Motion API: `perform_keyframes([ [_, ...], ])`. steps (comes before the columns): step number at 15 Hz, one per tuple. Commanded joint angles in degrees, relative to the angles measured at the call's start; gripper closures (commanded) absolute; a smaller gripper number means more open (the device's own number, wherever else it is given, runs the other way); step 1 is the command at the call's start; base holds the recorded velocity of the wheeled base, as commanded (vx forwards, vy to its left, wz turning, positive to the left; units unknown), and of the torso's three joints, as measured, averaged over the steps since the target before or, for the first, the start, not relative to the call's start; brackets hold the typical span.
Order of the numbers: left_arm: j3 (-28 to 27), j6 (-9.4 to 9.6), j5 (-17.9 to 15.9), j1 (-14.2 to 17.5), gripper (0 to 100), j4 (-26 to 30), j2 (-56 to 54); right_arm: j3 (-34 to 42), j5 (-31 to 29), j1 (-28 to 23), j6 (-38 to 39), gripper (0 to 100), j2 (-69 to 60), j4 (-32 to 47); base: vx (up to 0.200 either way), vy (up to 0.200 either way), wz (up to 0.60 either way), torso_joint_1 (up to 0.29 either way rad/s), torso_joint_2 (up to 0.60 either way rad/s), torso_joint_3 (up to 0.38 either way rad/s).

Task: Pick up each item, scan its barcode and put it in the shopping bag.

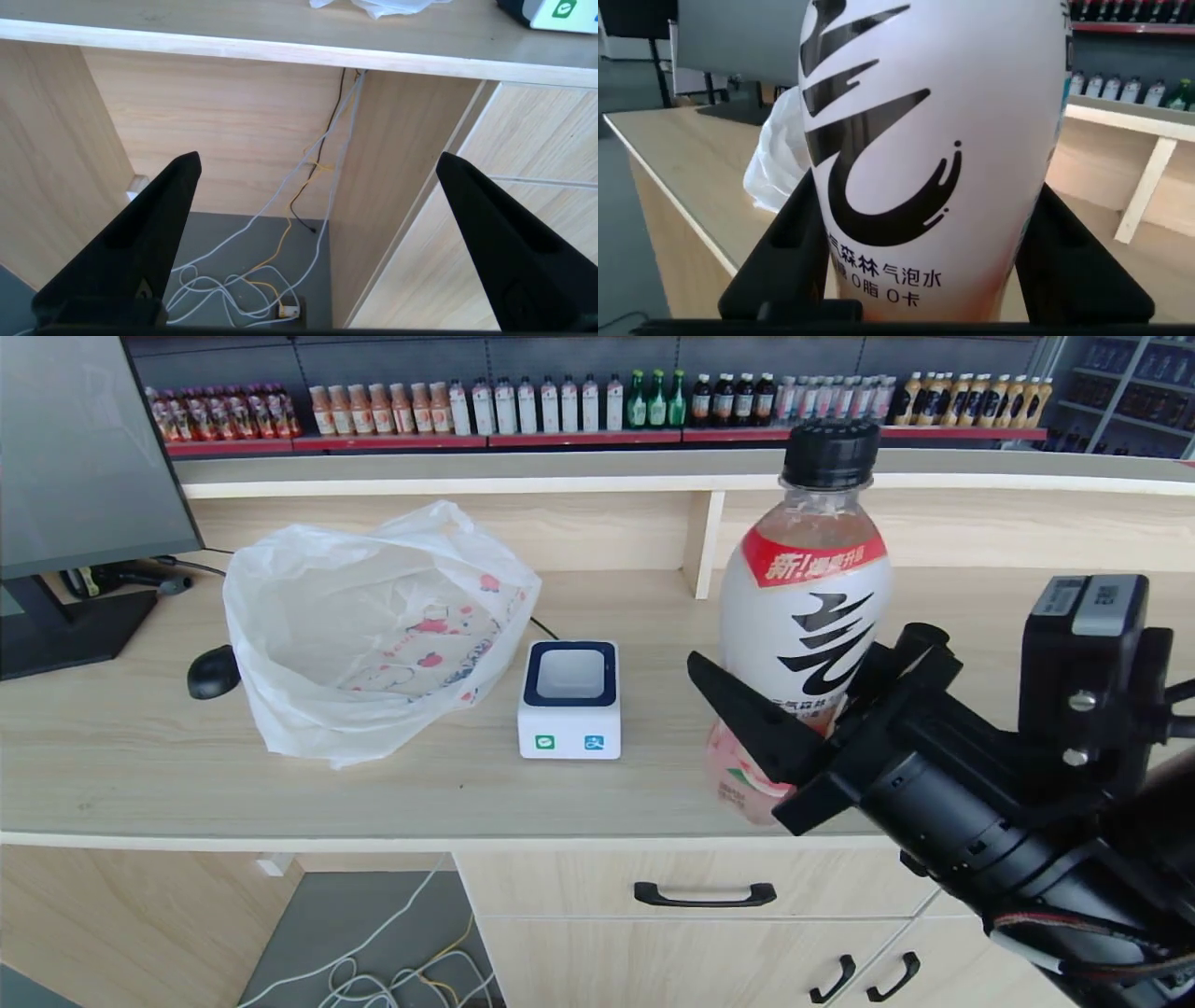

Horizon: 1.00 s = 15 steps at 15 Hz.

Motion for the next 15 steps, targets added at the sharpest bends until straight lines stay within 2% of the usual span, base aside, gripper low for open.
perform_keyframes([
  [1, 0.0, -0.02, 0.0, 0.0, 0, 0.0, 0.0, -0.9, 0.3, -4.8, 4.9, 100, 0.3, -0.1, 0.0, 0.0, 0.0, 0.0, 0.0, 0.0],
  [5, 0.0, -0.02, 0.0, 0.0, 0, 0.0, 0.0, -0.2, 0.5, -4.9, 10.5, 100, 0.5, -0.1, 0.0, 0.0, 0.0, 0.0, 0.0, 0.0],
  [7, 0.0, -0.02, 0.0, 0.0, 0, 0.0, 0.0, -0.1, 0.2, -7.1, 12.7, 100, 0.4, -0.1, 0.0, 0.0, 0.0, 0.0, 0.0, 0.0],
  [12, 0.0, -0.02, 0.0, 0.0, 0, 0.0, 0.0, 2.5, -0.1, -8.7, 14.5, 100, 0.1, -0.1, 0.0, 0.0, 0.0, 0.0, 0.0, 0.0],
  [15, 0.0, -0.02, 0.0, 0.0, 0, 0.0, 0.0, 1.1, -0.1, -8.8, 15.3, 100, -0.5, -0.1, 0.0, 0.0, 0.0, 0.0, 0.0, 0.0],
])
